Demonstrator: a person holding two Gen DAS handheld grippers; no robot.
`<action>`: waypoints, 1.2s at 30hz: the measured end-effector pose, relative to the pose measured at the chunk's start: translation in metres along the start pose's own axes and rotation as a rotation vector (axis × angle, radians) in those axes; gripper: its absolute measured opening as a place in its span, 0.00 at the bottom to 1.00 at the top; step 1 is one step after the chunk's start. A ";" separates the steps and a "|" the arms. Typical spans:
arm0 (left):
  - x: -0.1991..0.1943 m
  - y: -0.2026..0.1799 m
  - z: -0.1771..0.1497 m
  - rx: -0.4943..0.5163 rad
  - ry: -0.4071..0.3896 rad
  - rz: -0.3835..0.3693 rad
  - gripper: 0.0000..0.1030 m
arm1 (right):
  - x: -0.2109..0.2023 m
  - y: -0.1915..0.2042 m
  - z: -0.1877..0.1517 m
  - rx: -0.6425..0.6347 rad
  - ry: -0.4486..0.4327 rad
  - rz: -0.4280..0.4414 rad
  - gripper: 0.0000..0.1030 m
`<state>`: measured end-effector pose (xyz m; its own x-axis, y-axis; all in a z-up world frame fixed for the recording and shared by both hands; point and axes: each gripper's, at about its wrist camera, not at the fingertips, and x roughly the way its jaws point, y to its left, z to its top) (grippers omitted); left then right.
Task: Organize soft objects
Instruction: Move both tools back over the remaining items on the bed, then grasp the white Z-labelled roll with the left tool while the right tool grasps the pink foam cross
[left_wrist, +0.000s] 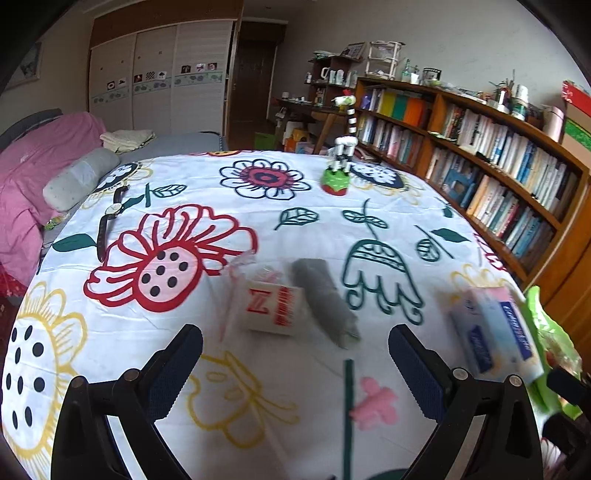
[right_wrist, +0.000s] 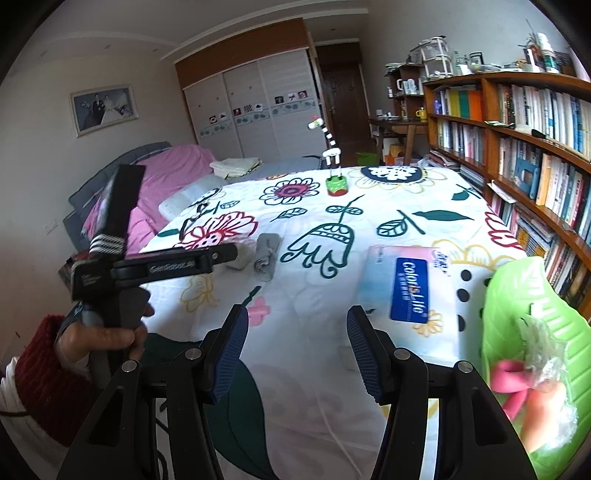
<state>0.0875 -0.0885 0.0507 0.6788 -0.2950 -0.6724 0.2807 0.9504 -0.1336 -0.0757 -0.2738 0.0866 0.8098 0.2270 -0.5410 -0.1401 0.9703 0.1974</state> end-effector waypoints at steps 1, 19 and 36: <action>0.005 0.003 0.002 0.000 0.006 0.002 1.00 | 0.002 0.002 0.000 -0.005 0.005 0.003 0.55; 0.046 0.021 0.004 -0.012 0.080 -0.032 0.46 | 0.040 0.029 0.007 -0.067 0.069 0.035 0.55; 0.004 0.048 0.003 -0.101 -0.059 -0.033 0.45 | 0.118 0.059 0.002 -0.121 0.244 0.040 0.55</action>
<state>0.1054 -0.0447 0.0438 0.7101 -0.3287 -0.6227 0.2359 0.9443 -0.2294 0.0129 -0.1900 0.0361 0.6432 0.2644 -0.7186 -0.2480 0.9598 0.1312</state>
